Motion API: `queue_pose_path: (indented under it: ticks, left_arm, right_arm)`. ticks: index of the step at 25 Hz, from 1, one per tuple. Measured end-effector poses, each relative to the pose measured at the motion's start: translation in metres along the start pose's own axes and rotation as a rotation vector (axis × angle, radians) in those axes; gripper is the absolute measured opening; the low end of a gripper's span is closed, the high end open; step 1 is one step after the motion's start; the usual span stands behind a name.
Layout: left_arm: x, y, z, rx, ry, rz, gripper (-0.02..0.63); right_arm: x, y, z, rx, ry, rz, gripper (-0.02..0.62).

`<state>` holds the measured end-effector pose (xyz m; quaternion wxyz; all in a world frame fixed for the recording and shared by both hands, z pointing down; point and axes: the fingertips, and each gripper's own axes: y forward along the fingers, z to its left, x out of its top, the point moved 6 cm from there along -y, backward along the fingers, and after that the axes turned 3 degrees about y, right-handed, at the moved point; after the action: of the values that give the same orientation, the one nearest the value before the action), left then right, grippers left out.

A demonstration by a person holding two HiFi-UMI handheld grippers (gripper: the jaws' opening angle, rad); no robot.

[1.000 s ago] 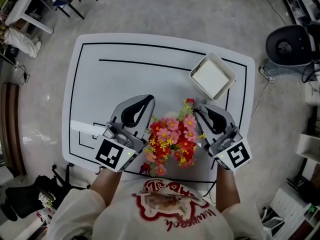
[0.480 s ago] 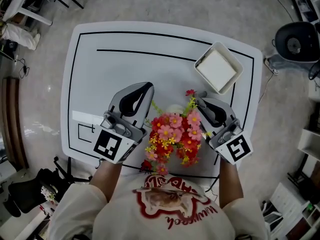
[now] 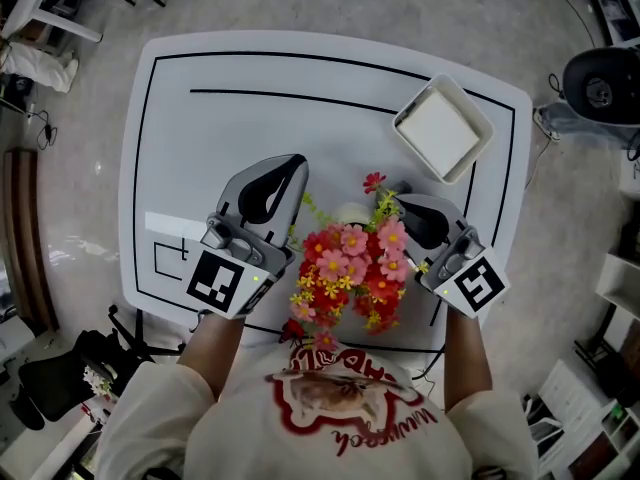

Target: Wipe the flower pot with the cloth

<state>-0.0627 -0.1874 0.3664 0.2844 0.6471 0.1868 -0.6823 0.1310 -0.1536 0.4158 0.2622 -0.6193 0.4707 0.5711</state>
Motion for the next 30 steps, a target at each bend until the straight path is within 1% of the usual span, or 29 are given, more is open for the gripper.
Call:
queue_pose_path:
  ticks: [3,6,9,14,17,25,30]
  left_arm:
    - [0.000,0.000,0.000,0.004,0.004,-0.001,0.003]
    - [0.001,-0.001,0.001,0.013,0.008,0.000,0.003]
    - [0.001,-0.004,0.004,0.018,0.008,0.003,0.002]
    - [0.002,-0.006,0.005,0.029,0.008,-0.003,0.003]
    - [0.002,-0.006,0.004,0.028,0.011,-0.002,0.003]
    - [0.003,-0.008,0.005,0.029,0.020,0.000,0.003]
    - [0.008,-0.011,0.008,0.032,0.013,-0.010,0.003]
  right_arm:
    - [0.000,-0.001,-0.002,0.037,0.012,0.026,0.057]
    - [0.000,-0.006,-0.001,0.086,0.000,0.066,0.057]
    - [-0.002,-0.012,0.000,0.112,-0.009,0.100,0.057]
    - [-0.005,-0.014,0.002,0.145,-0.019,0.124,0.056]
    - [-0.002,-0.007,-0.001,0.166,-0.034,0.123,0.057]
    - [0.015,0.015,-0.007,0.302,-0.067,0.084,0.057]
    - [0.013,0.018,-0.008,0.335,-0.057,0.081,0.057]
